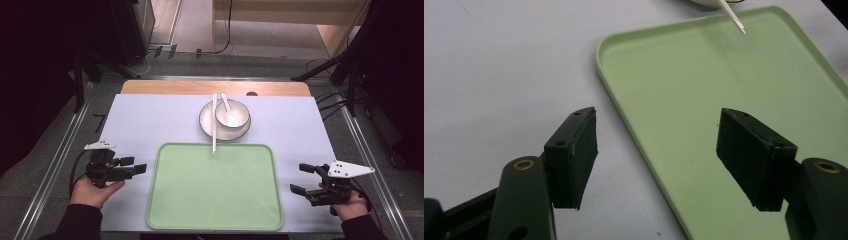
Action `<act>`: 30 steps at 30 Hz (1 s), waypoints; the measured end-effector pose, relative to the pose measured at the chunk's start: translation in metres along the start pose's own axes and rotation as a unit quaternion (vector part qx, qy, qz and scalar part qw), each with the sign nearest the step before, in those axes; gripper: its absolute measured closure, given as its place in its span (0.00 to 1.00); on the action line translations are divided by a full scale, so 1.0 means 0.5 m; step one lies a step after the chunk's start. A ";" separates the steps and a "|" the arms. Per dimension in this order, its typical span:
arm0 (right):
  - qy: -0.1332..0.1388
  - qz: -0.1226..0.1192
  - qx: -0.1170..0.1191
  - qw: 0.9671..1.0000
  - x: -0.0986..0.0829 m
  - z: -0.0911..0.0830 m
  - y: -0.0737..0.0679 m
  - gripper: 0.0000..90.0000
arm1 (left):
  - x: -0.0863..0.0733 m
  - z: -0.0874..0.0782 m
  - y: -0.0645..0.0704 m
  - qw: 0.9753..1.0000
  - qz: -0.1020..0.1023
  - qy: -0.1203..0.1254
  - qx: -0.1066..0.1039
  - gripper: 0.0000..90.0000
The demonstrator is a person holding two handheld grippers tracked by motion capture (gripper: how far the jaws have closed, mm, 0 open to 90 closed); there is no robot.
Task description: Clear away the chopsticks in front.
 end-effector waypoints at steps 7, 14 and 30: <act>-0.003 -0.001 -0.001 1.000 -0.002 0.001 0.001 0.18 | 0.034 0.014 0.009 1.000 0.004 -0.007 -0.001 0.36; -0.002 -0.002 -0.001 1.000 -0.001 0.002 0.001 0.18 | 0.057 0.038 0.020 1.000 0.010 -0.014 0.002 0.36; 0.000 0.000 0.001 1.000 0.000 0.002 -0.001 0.18 | 0.103 0.109 0.053 0.999 0.017 -0.034 -0.013 0.35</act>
Point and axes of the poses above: each handheld gripper's, and its own axes: z roughly forward along the jaws, x roughly out of its top, y roughly to its right, the point moved 6 cm from there along z, roughly forward along the jaws, and after that the axes turned 11 degrees about y, right-handed, at the moved point
